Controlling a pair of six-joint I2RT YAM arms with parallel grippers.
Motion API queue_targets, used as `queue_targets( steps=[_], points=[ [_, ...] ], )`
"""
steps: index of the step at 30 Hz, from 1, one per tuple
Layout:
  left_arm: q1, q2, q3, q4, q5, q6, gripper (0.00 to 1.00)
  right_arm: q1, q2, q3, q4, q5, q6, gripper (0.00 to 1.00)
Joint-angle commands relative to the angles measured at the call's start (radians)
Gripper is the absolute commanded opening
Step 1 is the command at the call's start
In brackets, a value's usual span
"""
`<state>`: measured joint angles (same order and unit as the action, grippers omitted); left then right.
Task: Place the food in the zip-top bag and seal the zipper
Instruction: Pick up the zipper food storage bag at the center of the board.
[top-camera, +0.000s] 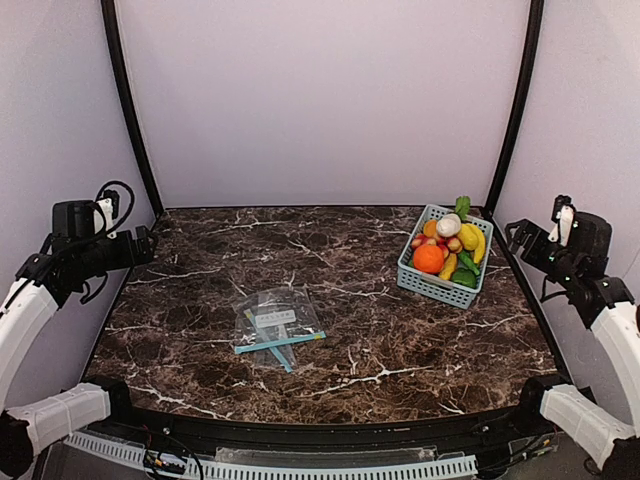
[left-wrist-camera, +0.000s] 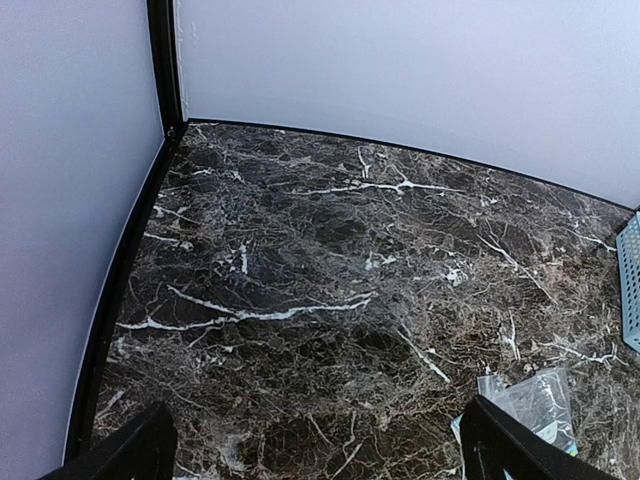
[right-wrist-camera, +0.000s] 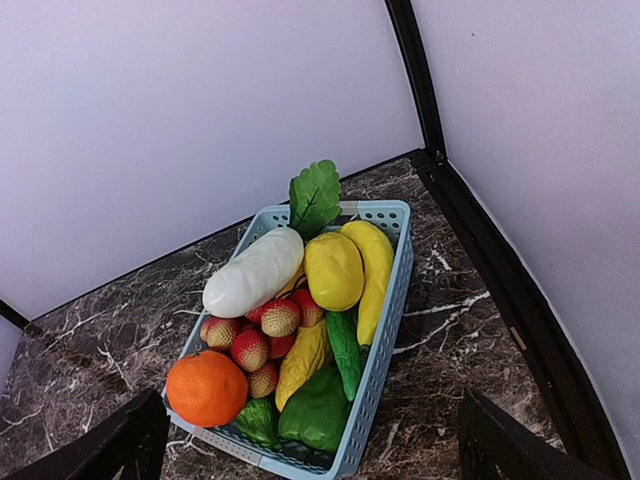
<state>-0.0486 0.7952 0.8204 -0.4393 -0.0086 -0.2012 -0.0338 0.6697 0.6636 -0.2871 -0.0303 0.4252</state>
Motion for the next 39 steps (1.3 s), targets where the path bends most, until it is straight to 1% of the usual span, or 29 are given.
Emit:
queue_targets(
  steps=[1,8,12,13,16,17,18,22,26,28,31,32,33,34,36,38,39],
  points=[
    [0.002,0.001,-0.008,-0.009,0.021,-0.003,1.0,-0.007,-0.001,0.019,-0.004,-0.053,-0.026,0.99],
    [0.002,0.012,-0.024,-0.007,0.091,-0.067,1.0,-0.006,0.01,0.064,-0.058,-0.114,-0.051,0.99],
    [-0.005,0.025,-0.062,-0.001,0.19,-0.119,1.0,-0.007,0.026,0.085,-0.081,-0.186,-0.028,0.99],
    [-0.013,0.025,-0.087,0.007,0.215,-0.14,1.0,-0.006,0.037,0.088,-0.084,-0.207,-0.023,0.99],
    [-0.096,0.024,-0.136,0.036,0.216,-0.168,1.0,0.005,0.079,0.089,-0.08,-0.318,-0.029,0.98],
    [-0.13,0.024,-0.158,0.05,0.218,-0.183,1.0,0.024,0.091,0.084,-0.068,-0.338,-0.031,0.97],
    [-0.143,0.024,-0.183,0.06,0.235,-0.203,1.0,0.071,0.101,0.08,-0.063,-0.334,-0.031,0.96],
    [-0.194,0.021,-0.291,0.178,0.322,-0.304,1.0,0.223,0.151,0.075,-0.064,-0.243,-0.024,0.95],
    [-0.249,0.024,-0.4,0.312,0.354,-0.408,1.0,0.311,0.18,0.034,-0.015,-0.217,0.013,0.95],
    [-0.27,0.027,-0.462,0.4,0.378,-0.47,0.97,0.333,0.186,0.008,0.029,-0.228,0.033,0.95],
    [-0.3,0.06,-0.549,0.608,0.428,-0.562,0.93,0.353,0.207,-0.008,0.076,-0.246,0.052,0.95],
    [-0.303,0.073,-0.584,0.65,0.458,-0.607,0.92,0.36,0.218,-0.006,0.086,-0.249,0.052,0.95],
    [-0.311,0.106,-0.595,0.726,0.485,-0.625,0.88,0.367,0.227,-0.002,0.092,-0.251,0.052,0.95],
    [-0.316,0.123,-0.608,0.753,0.491,-0.651,0.83,0.376,0.24,0.006,0.096,-0.25,0.051,0.95],
    [-0.337,0.171,-0.599,0.782,0.492,-0.653,0.76,0.393,0.261,0.017,0.103,-0.245,0.05,0.95],
    [-0.365,0.221,-0.576,0.777,0.486,-0.636,0.71,0.405,0.275,0.026,0.114,-0.242,0.05,0.95],
    [-0.37,0.25,-0.564,0.777,0.485,-0.629,0.7,0.41,0.28,0.027,0.121,-0.241,0.049,0.95]
  ],
)
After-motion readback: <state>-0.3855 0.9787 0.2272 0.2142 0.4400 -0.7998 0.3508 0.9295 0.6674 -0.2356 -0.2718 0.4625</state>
